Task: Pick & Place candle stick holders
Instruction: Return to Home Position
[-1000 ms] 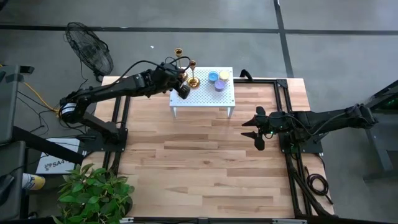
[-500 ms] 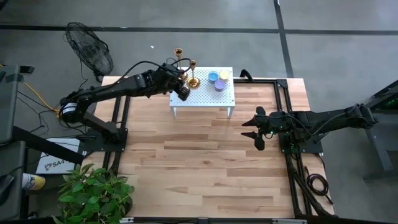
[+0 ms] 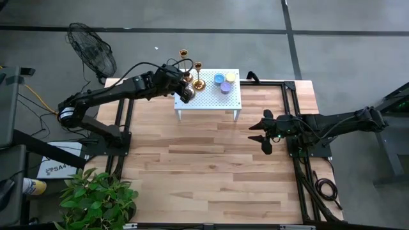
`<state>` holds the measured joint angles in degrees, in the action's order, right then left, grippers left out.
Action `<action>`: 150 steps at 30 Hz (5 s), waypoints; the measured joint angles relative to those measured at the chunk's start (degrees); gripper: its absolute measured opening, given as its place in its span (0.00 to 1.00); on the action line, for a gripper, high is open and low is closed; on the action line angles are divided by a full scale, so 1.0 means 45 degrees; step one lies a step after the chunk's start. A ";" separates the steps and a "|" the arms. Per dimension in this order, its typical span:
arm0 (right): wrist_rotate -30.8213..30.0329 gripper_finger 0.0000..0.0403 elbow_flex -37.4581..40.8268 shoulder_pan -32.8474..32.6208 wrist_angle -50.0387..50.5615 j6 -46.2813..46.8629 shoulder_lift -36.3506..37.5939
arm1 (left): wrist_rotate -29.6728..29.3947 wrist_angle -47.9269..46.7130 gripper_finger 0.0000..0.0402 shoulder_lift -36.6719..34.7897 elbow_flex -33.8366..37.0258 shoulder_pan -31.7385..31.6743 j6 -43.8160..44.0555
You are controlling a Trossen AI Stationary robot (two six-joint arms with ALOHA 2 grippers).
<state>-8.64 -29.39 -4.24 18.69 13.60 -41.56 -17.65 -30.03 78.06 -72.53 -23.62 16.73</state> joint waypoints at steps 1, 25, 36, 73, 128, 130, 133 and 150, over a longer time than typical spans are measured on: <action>0.0003 0.49 -0.0004 0.0003 0.0048 0.0027 0.0000 | 0.0000 -0.0127 0.16 -0.0124 -0.0003 0.0000 0.0000; -0.1745 0.49 -0.0004 0.0001 0.2026 0.0208 0.0015 | -0.1308 -0.1940 0.16 -0.1929 0.0883 0.3722 -0.0533; -0.1417 0.49 0.1573 -0.0012 0.0179 0.0837 0.1794 | -0.1807 0.3341 0.16 -0.4260 0.5801 0.5752 -0.1034; 0.0810 0.49 0.5737 0.1615 -0.6833 -0.0174 0.5265 | -0.2101 1.6730 0.16 -0.7747 1.5766 0.7091 -0.1671; 0.2286 0.49 0.5737 0.1604 -0.7482 -0.0470 0.5532 | -0.1209 0.9827 0.16 -1.5126 1.5848 0.7091 -0.2602; 0.1916 0.49 0.5737 0.1581 -0.7486 -0.0470 0.5492 | -0.1212 0.9582 0.16 -1.5319 1.5849 0.7088 -0.2459; 0.1380 0.49 0.5737 0.1577 -0.7462 -0.0496 0.5479 | -0.1214 0.9354 0.16 -1.5491 1.5849 0.7087 -0.2422; 0.1286 0.49 0.6407 0.1441 -0.7498 -0.0710 0.5491 | -0.2312 0.8627 0.16 -1.5499 1.5849 0.7087 -0.2006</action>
<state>-2.85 -0.56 2.24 -15.05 10.41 -16.85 -28.05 8.79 8.32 -1.21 8.27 7.70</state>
